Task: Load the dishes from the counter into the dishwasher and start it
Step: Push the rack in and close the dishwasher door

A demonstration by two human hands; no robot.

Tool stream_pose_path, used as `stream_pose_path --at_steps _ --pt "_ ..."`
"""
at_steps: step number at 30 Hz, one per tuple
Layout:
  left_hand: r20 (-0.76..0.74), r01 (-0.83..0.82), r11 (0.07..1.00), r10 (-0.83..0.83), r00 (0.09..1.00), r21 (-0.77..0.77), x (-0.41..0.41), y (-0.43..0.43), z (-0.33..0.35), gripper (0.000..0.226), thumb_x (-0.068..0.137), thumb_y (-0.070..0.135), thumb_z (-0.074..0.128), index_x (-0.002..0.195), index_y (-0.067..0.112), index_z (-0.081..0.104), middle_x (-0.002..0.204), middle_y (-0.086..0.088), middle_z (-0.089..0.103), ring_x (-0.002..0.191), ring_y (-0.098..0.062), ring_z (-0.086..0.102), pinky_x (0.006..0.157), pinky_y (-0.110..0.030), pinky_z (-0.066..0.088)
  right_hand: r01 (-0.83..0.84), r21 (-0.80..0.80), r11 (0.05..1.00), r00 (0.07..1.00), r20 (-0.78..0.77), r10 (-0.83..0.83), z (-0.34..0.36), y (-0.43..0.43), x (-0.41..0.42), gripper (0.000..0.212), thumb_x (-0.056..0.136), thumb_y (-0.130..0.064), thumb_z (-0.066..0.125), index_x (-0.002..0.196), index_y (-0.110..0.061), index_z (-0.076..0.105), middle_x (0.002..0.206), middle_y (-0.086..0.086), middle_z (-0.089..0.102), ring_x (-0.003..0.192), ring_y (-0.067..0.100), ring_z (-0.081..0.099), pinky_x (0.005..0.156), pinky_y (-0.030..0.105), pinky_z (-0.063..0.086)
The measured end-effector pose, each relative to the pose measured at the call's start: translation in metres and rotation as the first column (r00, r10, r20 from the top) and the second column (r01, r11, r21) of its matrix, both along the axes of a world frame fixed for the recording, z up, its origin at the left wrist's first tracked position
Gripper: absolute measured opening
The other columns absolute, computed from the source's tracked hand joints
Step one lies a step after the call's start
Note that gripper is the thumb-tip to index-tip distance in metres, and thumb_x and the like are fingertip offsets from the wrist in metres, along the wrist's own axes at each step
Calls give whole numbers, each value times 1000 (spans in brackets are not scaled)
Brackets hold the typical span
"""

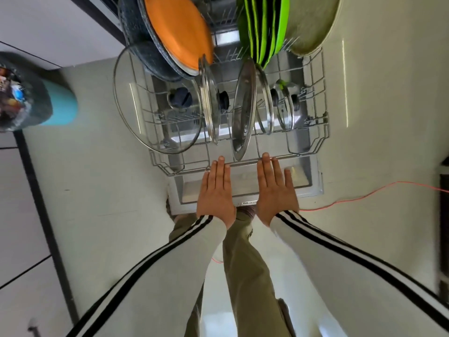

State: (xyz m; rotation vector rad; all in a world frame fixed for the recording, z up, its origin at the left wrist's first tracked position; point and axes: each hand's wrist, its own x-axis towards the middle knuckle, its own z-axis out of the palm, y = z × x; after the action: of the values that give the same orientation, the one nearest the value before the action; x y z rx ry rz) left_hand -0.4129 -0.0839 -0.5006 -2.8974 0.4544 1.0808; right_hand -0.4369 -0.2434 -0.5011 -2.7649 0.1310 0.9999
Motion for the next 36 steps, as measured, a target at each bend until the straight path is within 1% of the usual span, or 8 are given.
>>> stream_pose_path --at_steps 2,5,7,9,14,21,26,36 --pt "61 -15 1000 14 998 11 5 -2 -6 88 93 27 43 155 8 -18 159 -10 -33 148 -27 -27 123 -42 -10 60 18 998 998 20 -60 -2 8 8 90 90 -26 53 157 -10 -4 165 10 -8 152 28 -7 123 50 5" --pt "97 -26 1000 24 995 16 25 -7 -7 84 95 25 42 156 9 -15 161 -10 -29 149 -27 -25 123 -42 -9 120 -53 991 992 32 -119 -7 18 29 87 93 -28 40 154 -10 -19 163 11 -21 151 29 -14 122 52 1" --pt "53 -5 1000 4 999 24 45 -9 -7 89 94 29 42 154 8 -21 158 -11 -35 147 -27 -29 123 -43 -7 75 -102 992 997 -10 -76 -7 16 49 90 93 -28 38 150 -10 -29 157 10 -34 149 30 -21 122 52 -3" --pt "38 -6 1000 5 999 28 67 -9 -7 94 93 33 45 152 7 -24 157 -11 -37 147 -28 -29 124 -44 -4 13 -109 994 999 -48 -19 -5 10 71 96 92 -29 44 149 -10 -30 154 10 -40 148 30 -25 121 51 -6" --pt "-23 11 999 -10 1000 38 116 -10 -4 102 94 45 49 152 9 -27 157 -11 -38 147 -28 -29 124 -45 -6 -28 -99 995 995 -95 19 0 3 119 102 91 -29 52 149 -10 -29 154 10 -40 148 29 -25 122 50 -5" --pt "-40 6 1000 -6 999 10 174 -12 -2 109 91 41 57 150 11 -29 155 -8 -41 146 -26 -32 123 -44 -7 -78 -137 987 992 -107 64 5 0 177 92 95 -32 42 149 -9 -29 155 9 -39 148 29 -24 122 51 -1" --pt "-40 18 999 -17 999 31 214 -19 -1 111 91 38 60 150 9 -29 153 -9 -44 146 -27 -32 124 -45 -3 -34 -131 991 999 -34 30 -1 -3 213 89 97 -33 43 151 -13 -26 154 4 -40 150 25 -20 123 50 2" --pt "20 15 999 -16 1000 35 280 -27 -13 103 92 28 53 149 9 -31 153 -10 -44 146 -27 -31 124 -43 -5 -104 -57 993 991 77 108 -20 -27 276 88 98 -37 40 151 -13 -26 153 4 -41 151 26 -15 123 47 6"
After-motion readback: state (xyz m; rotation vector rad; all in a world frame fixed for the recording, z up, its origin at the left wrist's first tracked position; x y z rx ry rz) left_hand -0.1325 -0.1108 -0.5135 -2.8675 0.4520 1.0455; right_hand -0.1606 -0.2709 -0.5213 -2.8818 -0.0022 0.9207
